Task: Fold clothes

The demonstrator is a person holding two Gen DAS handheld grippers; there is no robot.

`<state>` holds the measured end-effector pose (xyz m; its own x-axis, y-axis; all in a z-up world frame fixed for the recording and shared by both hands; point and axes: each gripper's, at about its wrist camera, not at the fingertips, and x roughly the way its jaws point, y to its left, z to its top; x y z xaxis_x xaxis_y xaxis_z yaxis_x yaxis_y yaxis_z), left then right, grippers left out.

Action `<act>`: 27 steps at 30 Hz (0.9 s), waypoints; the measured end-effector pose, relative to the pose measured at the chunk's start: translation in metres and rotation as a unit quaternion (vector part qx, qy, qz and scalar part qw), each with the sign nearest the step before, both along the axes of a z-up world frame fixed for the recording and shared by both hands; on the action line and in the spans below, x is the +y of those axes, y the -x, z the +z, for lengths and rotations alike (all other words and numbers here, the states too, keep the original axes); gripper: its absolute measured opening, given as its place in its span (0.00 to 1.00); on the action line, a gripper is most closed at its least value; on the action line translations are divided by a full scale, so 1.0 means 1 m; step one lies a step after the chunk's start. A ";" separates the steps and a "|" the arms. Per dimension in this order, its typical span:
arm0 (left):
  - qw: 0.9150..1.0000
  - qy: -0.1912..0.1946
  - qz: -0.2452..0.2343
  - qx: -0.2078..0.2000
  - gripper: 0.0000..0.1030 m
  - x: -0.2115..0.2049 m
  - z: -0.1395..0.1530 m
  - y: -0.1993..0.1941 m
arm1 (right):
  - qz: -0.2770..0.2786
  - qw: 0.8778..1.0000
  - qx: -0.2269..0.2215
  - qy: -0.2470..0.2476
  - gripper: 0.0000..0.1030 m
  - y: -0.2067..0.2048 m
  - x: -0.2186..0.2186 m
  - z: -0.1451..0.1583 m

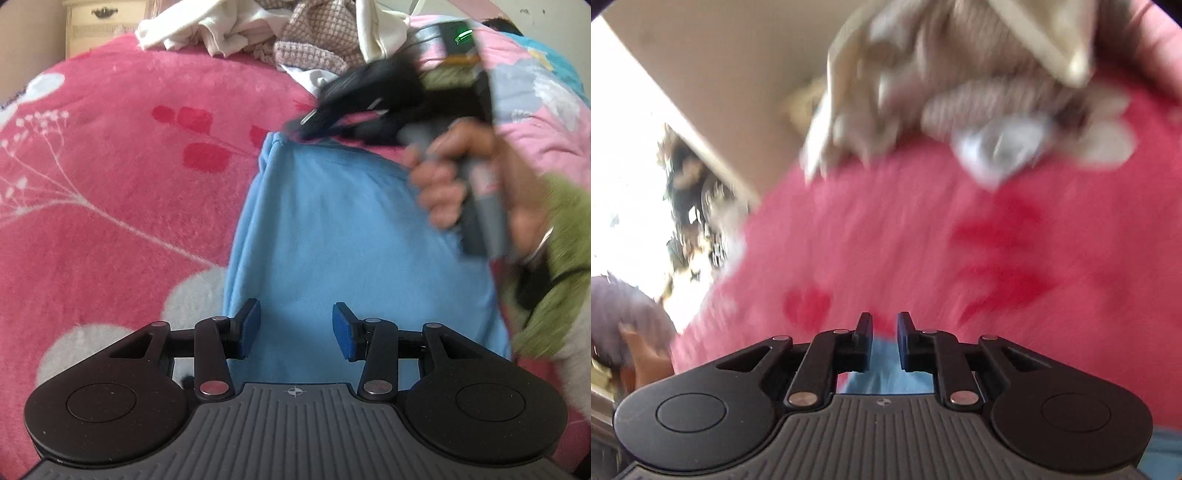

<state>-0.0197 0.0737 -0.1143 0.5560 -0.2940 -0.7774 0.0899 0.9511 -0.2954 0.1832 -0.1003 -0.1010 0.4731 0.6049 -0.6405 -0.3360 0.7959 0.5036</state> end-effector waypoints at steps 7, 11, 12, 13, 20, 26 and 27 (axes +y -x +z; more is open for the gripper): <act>1.000 0.008 0.009 -0.001 0.42 0.003 0.002 0.000 | 0.000 0.998 0.050 0.043 0.25 0.041 -0.088 0.006; 1.000 -0.007 0.012 -0.010 0.42 -0.002 -0.001 0.002 | -0.099 0.990 0.062 0.078 0.15 0.033 -0.125 -0.015; 1.000 -0.015 0.010 -0.015 0.42 -0.004 -0.001 0.004 | -0.134 0.987 0.044 0.080 0.17 0.034 -0.136 -0.008; 1.000 -0.023 0.009 -0.019 0.42 -0.006 -0.001 0.006 | -0.145 0.986 0.023 0.074 0.17 0.040 -0.144 0.004; 0.998 -0.061 -0.002 -0.029 0.42 -0.015 -0.001 0.008 | -0.039 0.996 0.017 0.083 0.25 0.095 -0.142 0.037; 0.996 -0.085 -0.009 -0.031 0.42 -0.023 -0.003 0.008 | -0.104 0.983 0.029 0.151 0.29 0.096 -0.139 0.002; 0.995 -0.091 -0.010 -0.034 0.42 -0.024 -0.003 0.010 | -0.118 0.983 0.016 0.137 0.29 0.101 -0.143 0.010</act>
